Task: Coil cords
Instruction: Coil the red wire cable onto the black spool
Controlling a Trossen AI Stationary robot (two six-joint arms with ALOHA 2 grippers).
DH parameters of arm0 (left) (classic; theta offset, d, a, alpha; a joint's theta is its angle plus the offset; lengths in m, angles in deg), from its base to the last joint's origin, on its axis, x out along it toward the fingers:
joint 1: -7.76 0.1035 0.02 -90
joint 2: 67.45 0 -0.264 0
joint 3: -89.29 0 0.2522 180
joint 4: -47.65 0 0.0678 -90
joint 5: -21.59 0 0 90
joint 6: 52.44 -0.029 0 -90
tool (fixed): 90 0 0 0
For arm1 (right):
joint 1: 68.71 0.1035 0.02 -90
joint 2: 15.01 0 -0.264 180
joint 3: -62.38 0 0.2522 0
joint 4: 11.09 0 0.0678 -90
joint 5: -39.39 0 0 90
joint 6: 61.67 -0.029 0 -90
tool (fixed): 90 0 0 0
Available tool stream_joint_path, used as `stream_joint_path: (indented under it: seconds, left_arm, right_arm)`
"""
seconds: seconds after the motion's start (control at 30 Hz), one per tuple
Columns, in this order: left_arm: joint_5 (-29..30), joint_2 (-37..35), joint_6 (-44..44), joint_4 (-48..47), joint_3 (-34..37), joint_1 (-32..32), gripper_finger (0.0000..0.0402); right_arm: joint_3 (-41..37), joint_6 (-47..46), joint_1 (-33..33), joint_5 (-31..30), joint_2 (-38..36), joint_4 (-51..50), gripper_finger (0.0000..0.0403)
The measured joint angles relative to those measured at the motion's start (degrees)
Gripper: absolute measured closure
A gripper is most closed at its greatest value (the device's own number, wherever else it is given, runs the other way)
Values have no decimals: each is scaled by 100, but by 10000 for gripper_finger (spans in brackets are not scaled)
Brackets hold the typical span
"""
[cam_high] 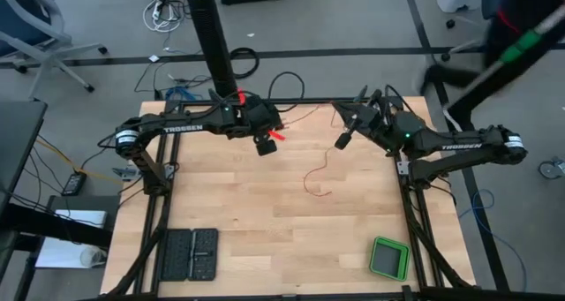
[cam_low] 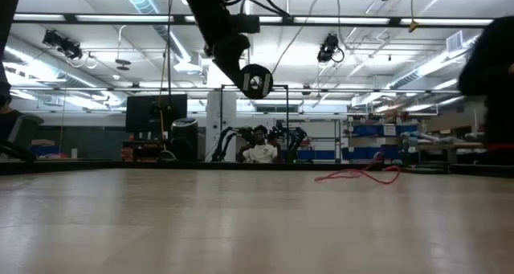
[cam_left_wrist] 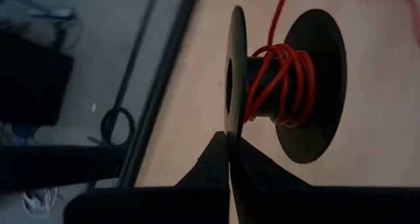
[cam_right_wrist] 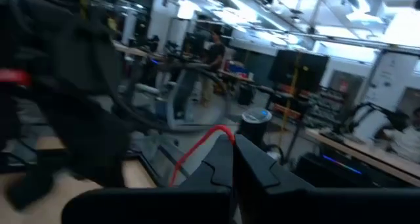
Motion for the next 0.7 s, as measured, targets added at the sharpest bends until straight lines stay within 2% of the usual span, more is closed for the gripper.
stream_joint_path:
  seconds: [0.3, 0.4, 0.53, 0.7]
  left_arm:
    - [247, 255, 1143, 1214, 0, 42, 399]
    - [269, 262, 1374, 1839, -1, 101, 399]
    - [292, 272, 1413, 2210, 0, 218, 399]
    - [424, 271, 2022, 2564, 0, 430, 399]
  right_arm:
    - [437, -59, 547, 212, 907, -49, 403]
    - [453, -59, 744, 199, 997, -6, 403]
    - [453, -45, 1020, 116, 892, -20, 403]
    - [454, 35, 1271, 813, 805, -103, 403]
